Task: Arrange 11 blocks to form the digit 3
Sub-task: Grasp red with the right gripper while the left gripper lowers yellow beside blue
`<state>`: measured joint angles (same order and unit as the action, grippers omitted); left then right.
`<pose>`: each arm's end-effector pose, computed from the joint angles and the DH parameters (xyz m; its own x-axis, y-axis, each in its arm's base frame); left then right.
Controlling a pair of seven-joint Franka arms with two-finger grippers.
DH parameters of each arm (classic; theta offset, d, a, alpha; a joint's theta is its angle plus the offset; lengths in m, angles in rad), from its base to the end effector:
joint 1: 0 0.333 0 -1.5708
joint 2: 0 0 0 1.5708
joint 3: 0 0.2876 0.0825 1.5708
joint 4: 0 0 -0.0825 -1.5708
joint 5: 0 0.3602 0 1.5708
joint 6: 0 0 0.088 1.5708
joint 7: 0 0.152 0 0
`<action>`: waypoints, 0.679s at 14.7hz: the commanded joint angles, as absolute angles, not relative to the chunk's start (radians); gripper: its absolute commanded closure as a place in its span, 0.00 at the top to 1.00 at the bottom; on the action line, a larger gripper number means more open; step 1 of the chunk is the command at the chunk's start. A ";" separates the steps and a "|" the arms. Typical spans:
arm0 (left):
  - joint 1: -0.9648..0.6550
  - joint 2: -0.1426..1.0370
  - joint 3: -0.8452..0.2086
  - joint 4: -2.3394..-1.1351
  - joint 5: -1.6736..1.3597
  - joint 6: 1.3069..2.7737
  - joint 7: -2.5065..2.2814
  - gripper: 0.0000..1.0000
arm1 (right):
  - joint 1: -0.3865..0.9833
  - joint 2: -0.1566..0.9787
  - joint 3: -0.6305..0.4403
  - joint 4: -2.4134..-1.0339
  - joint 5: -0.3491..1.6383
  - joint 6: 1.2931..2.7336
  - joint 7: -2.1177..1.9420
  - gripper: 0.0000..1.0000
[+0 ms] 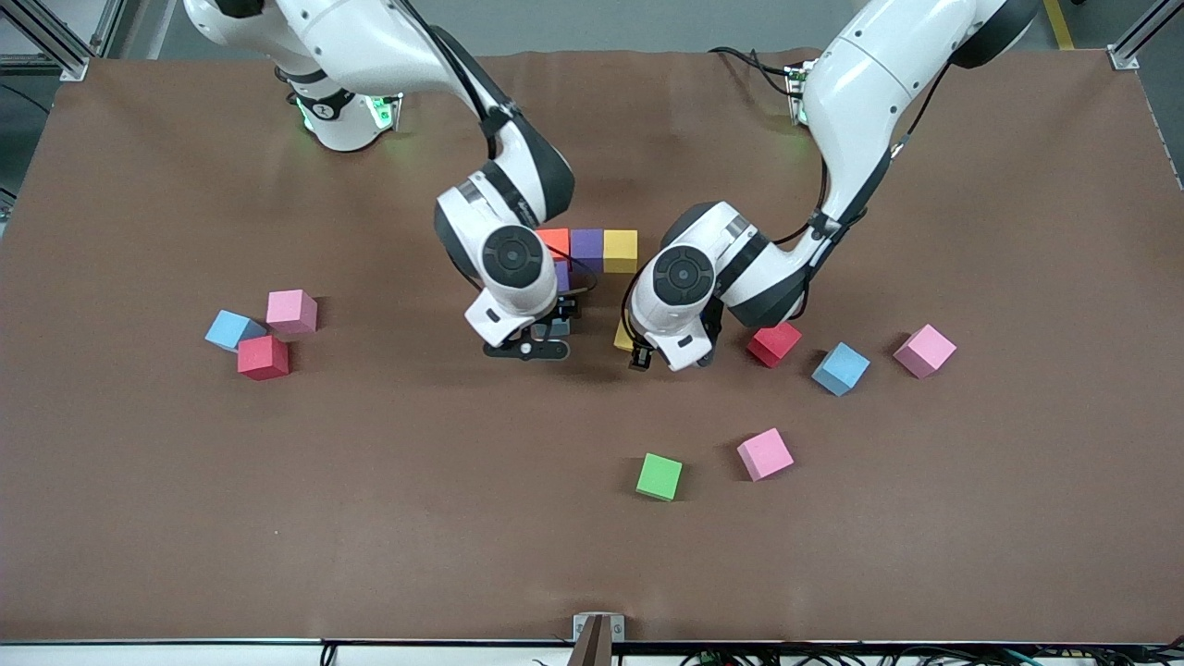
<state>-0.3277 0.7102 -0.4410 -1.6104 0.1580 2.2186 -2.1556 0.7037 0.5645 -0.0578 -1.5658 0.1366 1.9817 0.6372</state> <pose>0.4901 -0.4290 0.1874 0.1830 0.9762 -0.1164 0.9741 -0.1960 -0.1127 0.4988 0.3976 0.2481 0.9842 -0.0495 -0.1700 -0.0467 -0.9987 0.0203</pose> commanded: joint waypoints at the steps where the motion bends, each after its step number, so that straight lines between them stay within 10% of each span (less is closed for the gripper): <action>1: -0.353 0.681 -0.442 -1.703 0.253 2.310 -2.320 0.04 | 0.586 0.451 -0.011 -1.615 0.140 1.918 0.556 1.00; 10: -0.414 0.696 -0.442 -1.776 0.341 2.529 -2.661 0.05 | 0.194 0.348 -0.018 -1.746 0.040 1.876 0.000 1.00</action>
<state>-0.4071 0.7103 -0.4441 -1.7350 0.3206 2.4661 -2.6170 0.2666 0.3803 -0.0443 -1.7073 0.1030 1.8787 0.0615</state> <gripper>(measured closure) 0.388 0.000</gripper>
